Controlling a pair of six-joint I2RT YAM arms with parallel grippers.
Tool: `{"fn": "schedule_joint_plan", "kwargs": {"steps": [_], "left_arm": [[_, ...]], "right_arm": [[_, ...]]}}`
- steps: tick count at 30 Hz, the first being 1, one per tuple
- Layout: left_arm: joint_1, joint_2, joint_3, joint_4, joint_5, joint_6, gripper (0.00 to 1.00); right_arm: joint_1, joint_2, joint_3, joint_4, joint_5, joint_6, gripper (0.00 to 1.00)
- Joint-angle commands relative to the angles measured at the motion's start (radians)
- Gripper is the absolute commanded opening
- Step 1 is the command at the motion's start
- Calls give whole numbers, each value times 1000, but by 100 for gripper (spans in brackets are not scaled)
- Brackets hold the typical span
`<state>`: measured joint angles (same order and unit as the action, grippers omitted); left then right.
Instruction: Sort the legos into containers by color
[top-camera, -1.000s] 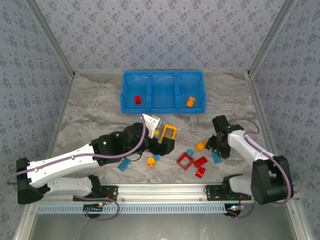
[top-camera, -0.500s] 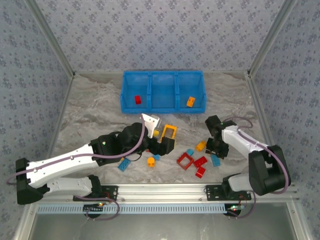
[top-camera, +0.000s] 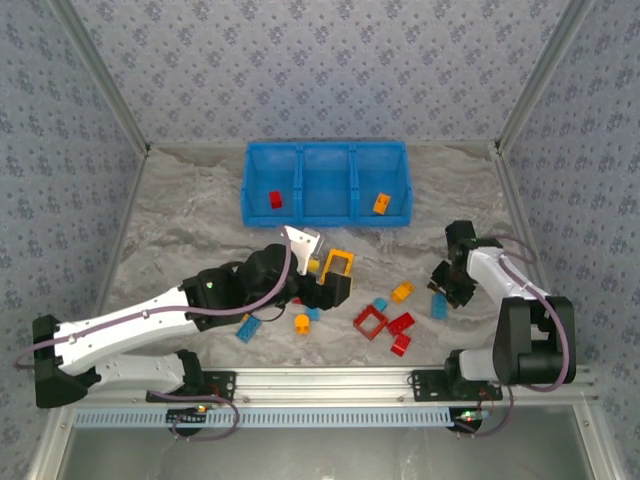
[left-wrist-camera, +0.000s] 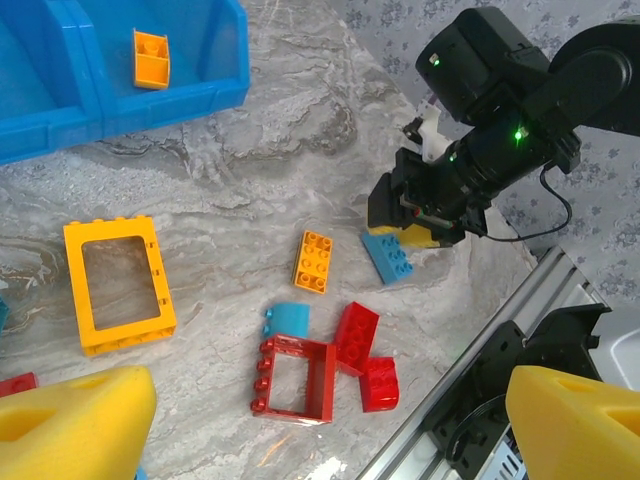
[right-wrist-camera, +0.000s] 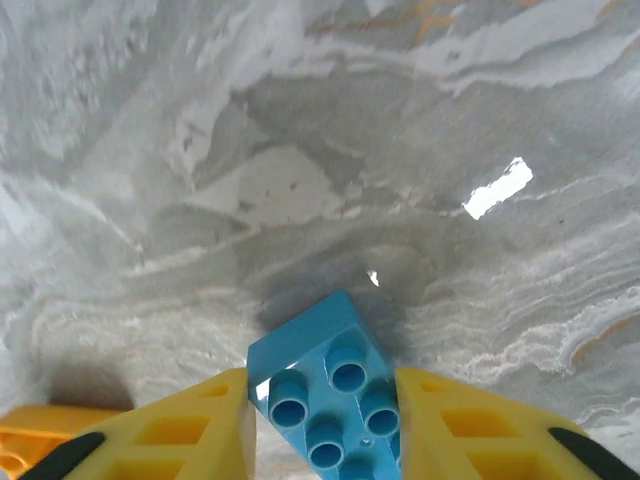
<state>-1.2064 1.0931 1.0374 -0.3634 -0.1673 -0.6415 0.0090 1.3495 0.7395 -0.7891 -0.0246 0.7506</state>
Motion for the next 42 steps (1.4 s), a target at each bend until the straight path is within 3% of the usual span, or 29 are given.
{"fn": "schedule_joint_plan", "kwargs": {"steps": [1, 7, 14, 24, 34, 42], "left_arm": [[-4, 8, 38, 7, 15, -10, 91], [-4, -5, 16, 12, 15, -21, 91], [-3, -6, 16, 20, 15, -17, 91], [-3, 6, 29, 28, 29, -16, 91], [-34, -7, -5, 52, 72, -46, 90], [-47, -15, -7, 57, 53, -45, 90]], "right_arm": [[-9, 15, 25, 25, -12, 18, 47], [-11, 5, 20, -6, 1, -29, 59], [52, -59, -2, -86, 28, -64, 62], [86, 17, -5, -77, 57, -147, 65], [126, 119, 34, -68, 58, -178, 59], [126, 144, 31, -9, 37, -151, 34]]}}
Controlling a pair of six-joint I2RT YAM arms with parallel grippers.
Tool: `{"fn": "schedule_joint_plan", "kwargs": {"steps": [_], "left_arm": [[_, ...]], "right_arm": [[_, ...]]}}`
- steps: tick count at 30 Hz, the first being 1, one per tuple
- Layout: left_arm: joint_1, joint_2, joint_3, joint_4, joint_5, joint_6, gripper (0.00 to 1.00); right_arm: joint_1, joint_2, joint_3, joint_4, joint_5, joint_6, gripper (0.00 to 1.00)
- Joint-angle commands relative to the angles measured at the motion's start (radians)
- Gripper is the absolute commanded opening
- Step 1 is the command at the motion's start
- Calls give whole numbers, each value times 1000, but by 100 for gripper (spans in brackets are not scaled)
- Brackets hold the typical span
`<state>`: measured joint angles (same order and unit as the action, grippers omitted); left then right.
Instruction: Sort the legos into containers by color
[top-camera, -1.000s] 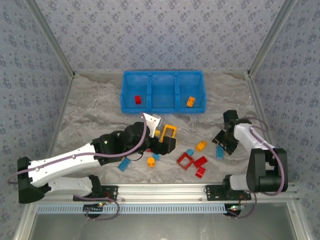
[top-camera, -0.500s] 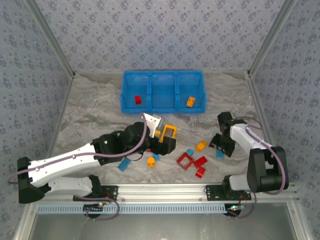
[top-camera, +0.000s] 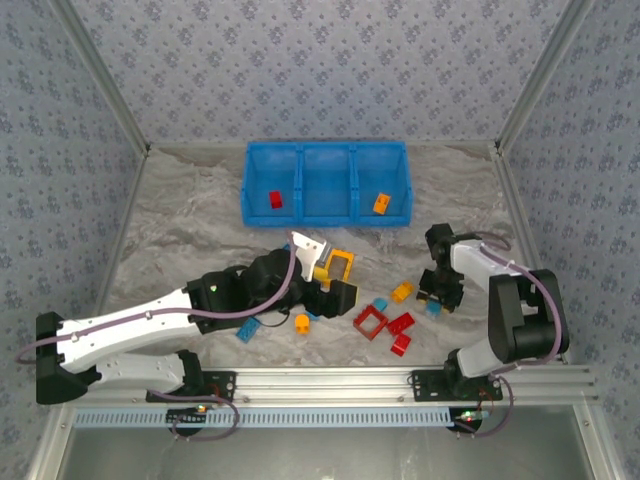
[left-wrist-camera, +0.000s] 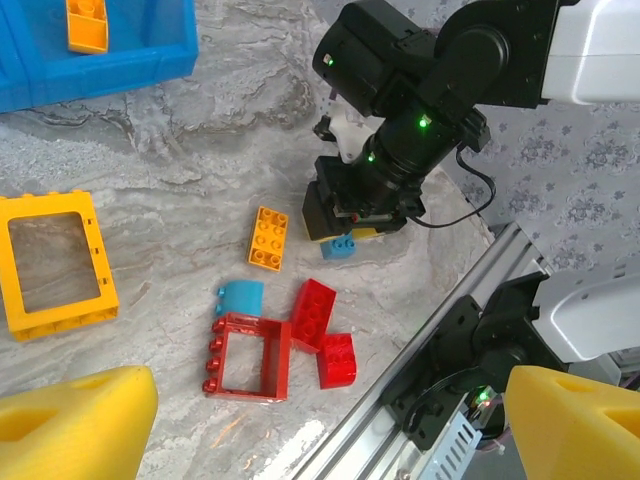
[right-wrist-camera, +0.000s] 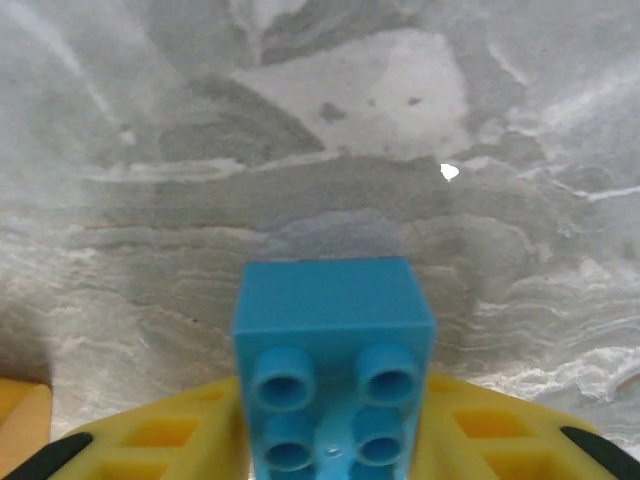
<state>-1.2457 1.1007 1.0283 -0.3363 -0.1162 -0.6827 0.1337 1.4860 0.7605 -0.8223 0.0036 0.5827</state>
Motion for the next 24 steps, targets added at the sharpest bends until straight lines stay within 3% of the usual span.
{"fn": "schedule_joint_plan", "kwargs": {"steps": [1, 6, 11, 13, 16, 24], "left_arm": [[-6, -21, 6, 30, 1, -3, 90], [-7, -35, 22, -8, -51, 0, 90], [-7, -93, 90, -149, -271, -1, 91], [-6, -105, 138, -224, -370, 2, 91], [9, -95, 210, -333, -456, -4, 92], [45, -101, 239, -398, -488, -41, 92]], "right_arm": [[5, -3, 11, 25, 14, 24, 30], [103, -128, 86, -37, 139, 39, 25], [381, -163, 318, -19, 248, 55, 26], [489, -79, 451, 34, 238, -31, 27], [545, 125, 691, 49, 211, -82, 27], [499, 709, 1375, -95, 152, -146, 27]]}}
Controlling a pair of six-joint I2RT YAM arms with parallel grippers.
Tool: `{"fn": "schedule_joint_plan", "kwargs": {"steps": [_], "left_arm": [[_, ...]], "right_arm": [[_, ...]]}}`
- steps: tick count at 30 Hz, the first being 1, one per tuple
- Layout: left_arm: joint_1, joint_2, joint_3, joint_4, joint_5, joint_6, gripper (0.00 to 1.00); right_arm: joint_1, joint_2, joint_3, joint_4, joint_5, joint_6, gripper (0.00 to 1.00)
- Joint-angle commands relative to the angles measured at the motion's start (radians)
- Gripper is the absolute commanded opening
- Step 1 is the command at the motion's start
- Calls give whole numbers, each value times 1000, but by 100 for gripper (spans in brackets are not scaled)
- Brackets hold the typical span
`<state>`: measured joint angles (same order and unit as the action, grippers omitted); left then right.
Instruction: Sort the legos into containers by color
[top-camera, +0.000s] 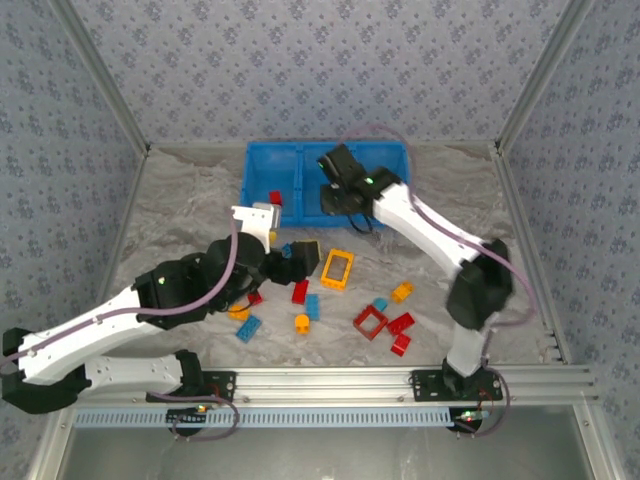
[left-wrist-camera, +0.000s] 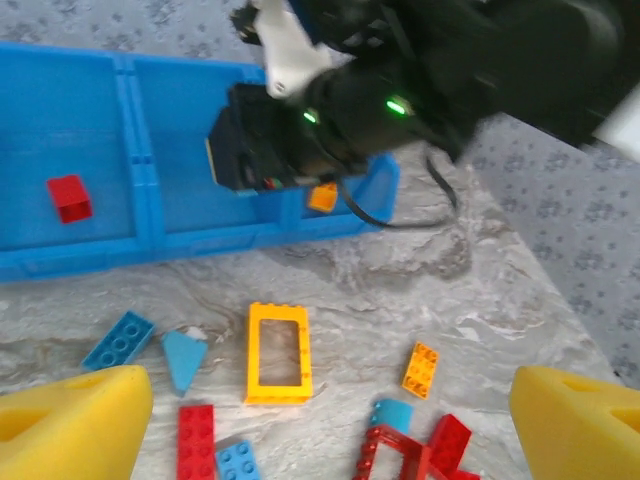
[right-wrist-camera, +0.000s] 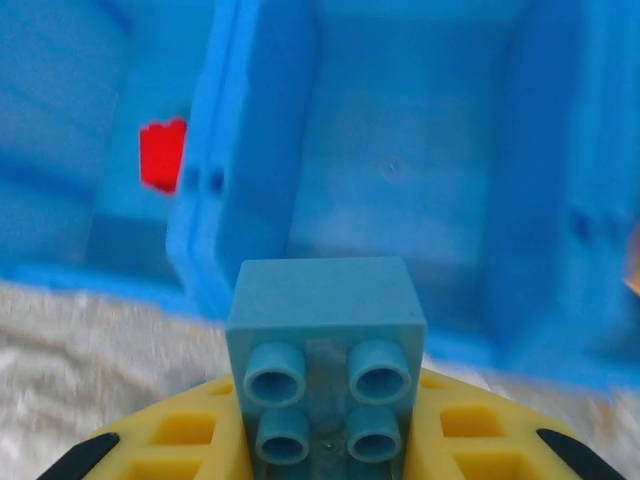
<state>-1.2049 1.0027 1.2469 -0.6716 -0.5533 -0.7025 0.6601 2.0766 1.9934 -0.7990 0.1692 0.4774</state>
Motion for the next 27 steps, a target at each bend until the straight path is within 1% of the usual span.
{"fn": "schedule_joint_plan", "kwargs": {"steps": [1, 5, 11, 15, 19, 22, 24, 27], "left_arm": [[5, -1, 21, -63, -53, -23, 92], [4, 5, 17, -69, -67, -34, 92], [5, 29, 39, -66, -68, -24, 92], [5, 52, 48, -65, -54, -23, 92], [6, 59, 40, -68, -47, -36, 92], [5, 60, 36, -77, -47, -49, 92], [5, 63, 35, -85, -47, -57, 92], [5, 66, 36, -103, -48, -73, 92]], "right_arm": [[-35, 177, 215, -139, -21, -44, 27], [-70, 331, 392, -178, -57, -22, 27], [-98, 408, 384, -93, -144, -10, 29], [-104, 463, 427, -112, -154, -5, 36], [-107, 469, 428, -111, -157, -8, 47], [-101, 438, 427, -108, -142, -18, 55], [-96, 407, 433, -107, -133, -19, 56], [-90, 342, 443, -111, -107, -15, 55]]}}
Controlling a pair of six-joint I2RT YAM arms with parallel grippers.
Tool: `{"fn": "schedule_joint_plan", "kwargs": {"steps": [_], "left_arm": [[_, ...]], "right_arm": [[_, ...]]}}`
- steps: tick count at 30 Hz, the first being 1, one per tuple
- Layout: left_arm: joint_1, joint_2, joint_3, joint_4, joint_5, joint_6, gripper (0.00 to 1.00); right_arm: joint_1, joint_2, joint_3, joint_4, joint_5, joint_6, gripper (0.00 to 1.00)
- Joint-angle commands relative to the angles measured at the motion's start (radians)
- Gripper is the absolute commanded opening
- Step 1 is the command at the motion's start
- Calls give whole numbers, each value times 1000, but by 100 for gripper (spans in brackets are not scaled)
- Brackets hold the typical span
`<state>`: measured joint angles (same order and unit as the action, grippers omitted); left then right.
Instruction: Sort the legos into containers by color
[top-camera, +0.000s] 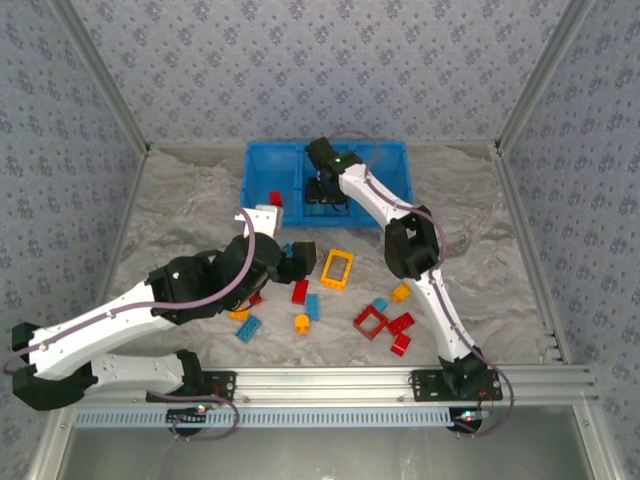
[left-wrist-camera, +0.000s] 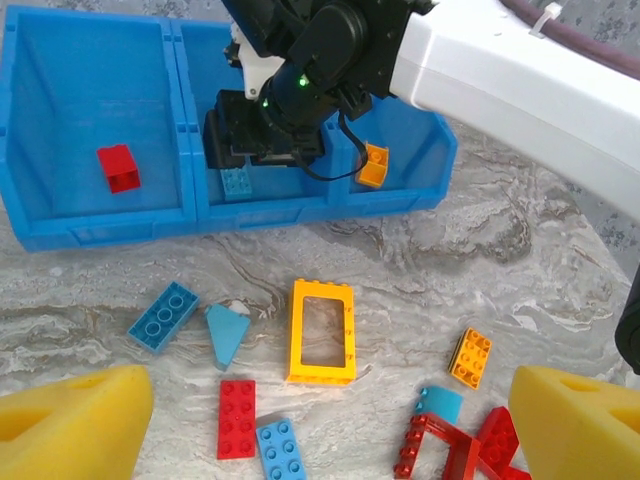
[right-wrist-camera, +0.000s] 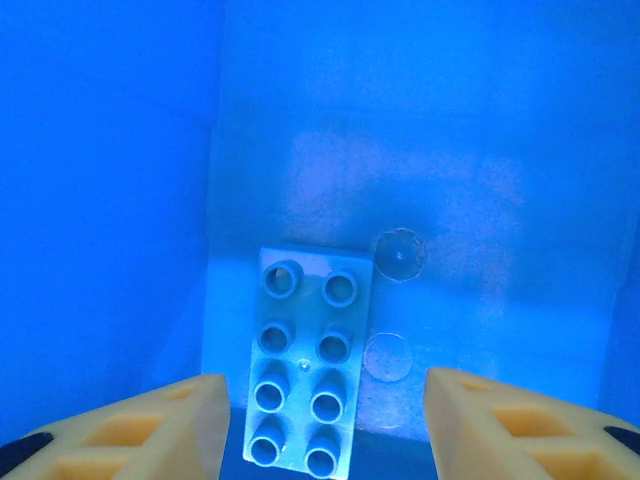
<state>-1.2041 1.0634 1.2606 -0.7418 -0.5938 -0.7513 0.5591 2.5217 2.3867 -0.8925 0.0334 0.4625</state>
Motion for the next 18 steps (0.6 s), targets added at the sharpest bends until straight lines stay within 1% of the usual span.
{"fn": "schedule_joint_plan", "kwargs": {"steps": [1, 4, 6, 7, 10, 12, 13, 15, 18], "left_arm": [[8, 7, 22, -42, -4, -32, 92], [32, 16, 32, -99, 17, -70, 92], [61, 21, 32, -144, 59, -100, 91], [76, 23, 27, -166, 80, -111, 91], [155, 28, -1, -225, 173, -152, 91], [213, 29, -40, -237, 243, -169, 90], [233, 28, -59, -238, 258, -178, 89], [299, 32, -111, -241, 319, -199, 88], [390, 72, -176, -242, 402, -201, 87]], "right_arm": [[15, -127, 52, -17, 46, -5, 54], [36, -232, 42, -7, 118, -31, 52], [56, -337, -18, 30, 160, -52, 52], [65, -399, -77, 62, 176, -62, 52], [106, -632, -339, 212, 218, -97, 52], [142, -801, -541, 322, 233, -114, 53], [160, -875, -636, 369, 236, -123, 52], [209, -1045, -859, 470, 216, -144, 52], [302, -1248, -1113, 541, 193, -161, 51]]}}
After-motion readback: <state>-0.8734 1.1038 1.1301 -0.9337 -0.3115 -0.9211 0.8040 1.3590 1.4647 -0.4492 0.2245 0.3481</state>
